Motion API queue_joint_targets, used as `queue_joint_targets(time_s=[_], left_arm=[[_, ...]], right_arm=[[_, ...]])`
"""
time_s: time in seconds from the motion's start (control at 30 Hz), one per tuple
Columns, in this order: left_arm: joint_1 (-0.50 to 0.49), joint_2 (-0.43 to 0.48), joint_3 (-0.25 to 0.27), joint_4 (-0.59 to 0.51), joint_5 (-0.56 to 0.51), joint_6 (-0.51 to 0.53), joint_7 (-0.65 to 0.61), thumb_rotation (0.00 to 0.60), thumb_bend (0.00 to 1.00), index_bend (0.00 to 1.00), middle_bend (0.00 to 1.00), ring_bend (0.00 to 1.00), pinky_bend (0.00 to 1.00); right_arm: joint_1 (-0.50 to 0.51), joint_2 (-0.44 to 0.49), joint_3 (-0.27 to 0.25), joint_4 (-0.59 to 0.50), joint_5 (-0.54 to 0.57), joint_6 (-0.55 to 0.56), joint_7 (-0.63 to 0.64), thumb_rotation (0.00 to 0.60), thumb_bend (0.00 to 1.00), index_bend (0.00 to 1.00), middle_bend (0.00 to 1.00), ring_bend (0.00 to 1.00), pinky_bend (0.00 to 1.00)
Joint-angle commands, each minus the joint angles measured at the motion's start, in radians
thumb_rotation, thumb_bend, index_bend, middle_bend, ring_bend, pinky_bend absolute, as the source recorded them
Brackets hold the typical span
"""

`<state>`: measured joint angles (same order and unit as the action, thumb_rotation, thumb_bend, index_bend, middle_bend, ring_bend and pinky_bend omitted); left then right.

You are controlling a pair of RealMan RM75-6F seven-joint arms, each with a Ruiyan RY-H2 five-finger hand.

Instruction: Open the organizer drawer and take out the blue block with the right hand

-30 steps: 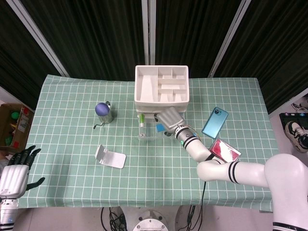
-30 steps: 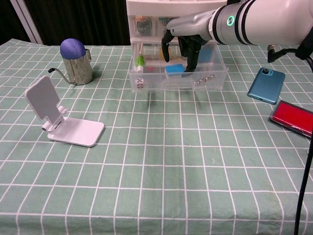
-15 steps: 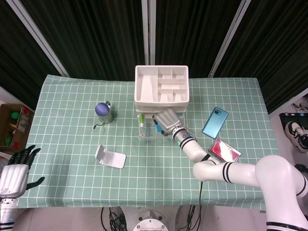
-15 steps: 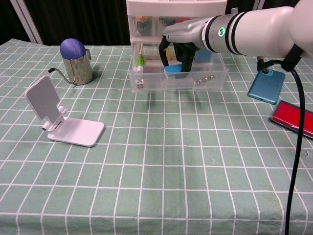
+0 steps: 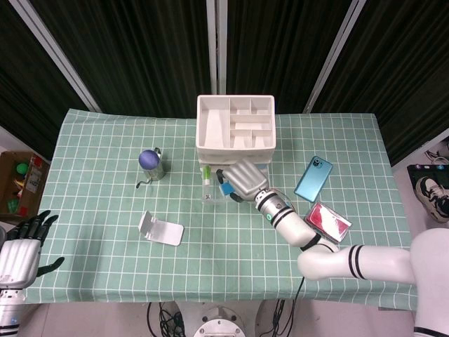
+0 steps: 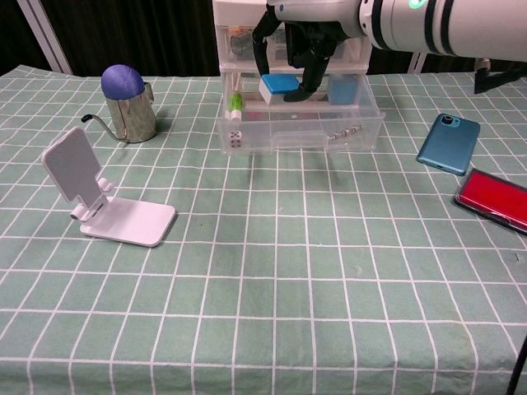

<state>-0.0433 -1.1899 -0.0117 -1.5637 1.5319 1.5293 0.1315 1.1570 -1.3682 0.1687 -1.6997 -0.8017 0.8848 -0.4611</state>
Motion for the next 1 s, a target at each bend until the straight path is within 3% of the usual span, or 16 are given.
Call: queue_joint_targets(time_s=[0.03, 0.23, 0.53, 0.6, 0.77, 0.9, 1.0], left_arm=[[0.001, 0.001, 0.001, -0.006, 0.003, 0.003, 0.005, 0.6, 0.0, 0.15, 0.11, 0.13, 0.18], [0.001, 0.006, 0.003, -0.026, 0.016, 0.011, 0.023, 0.6, 0.0, 0.15, 0.11, 0.13, 0.18], [0.016, 0.008, 0.011, -0.035, 0.015, 0.024, 0.028, 0.6, 0.0, 0.15, 0.11, 0.13, 0.18], [0.018, 0.007, 0.012, -0.032, 0.016, 0.026, 0.025, 0.6, 0.0, 0.15, 0.11, 0.13, 0.18], [0.02, 0.003, 0.013, -0.021, 0.017, 0.026, 0.014, 0.6, 0.0, 0.15, 0.11, 0.13, 0.18], [0.019, -0.002, 0.012, -0.01, 0.02, 0.024, 0.005, 0.6, 0.0, 0.15, 0.11, 0.13, 0.18], [0.015, -0.005, 0.01, -0.001, 0.022, 0.021, -0.003, 0.6, 0.0, 0.15, 0.11, 0.13, 0.18]], right_arm=[[-0.084, 0.09, -0.016, -0.159, -0.175, 0.037, 0.094, 0.6, 0.32, 0.67, 0.97, 0.99, 1.0], [-0.116, 0.063, -0.109, -0.183, -0.301, -0.029, 0.098, 0.6, 0.32, 0.67, 0.97, 0.99, 1.0], [-0.106, -0.117, -0.194, -0.02, -0.284, -0.085, -0.052, 0.6, 0.32, 0.63, 0.97, 0.99, 1.0], [-0.109, -0.141, -0.203, -0.004, -0.28, -0.074, -0.089, 0.6, 0.32, 0.55, 0.97, 0.99, 1.0], [-0.129, -0.131, -0.2, -0.038, -0.263, -0.034, -0.123, 0.6, 0.2, 0.14, 0.97, 0.99, 1.0], [-0.177, -0.068, -0.196, -0.102, -0.307, 0.07, -0.134, 0.6, 0.16, 0.01, 0.97, 0.97, 1.0], [-0.244, 0.005, -0.206, -0.157, -0.359, 0.176, -0.113, 0.6, 0.15, 0.0, 0.91, 0.92, 0.98]])
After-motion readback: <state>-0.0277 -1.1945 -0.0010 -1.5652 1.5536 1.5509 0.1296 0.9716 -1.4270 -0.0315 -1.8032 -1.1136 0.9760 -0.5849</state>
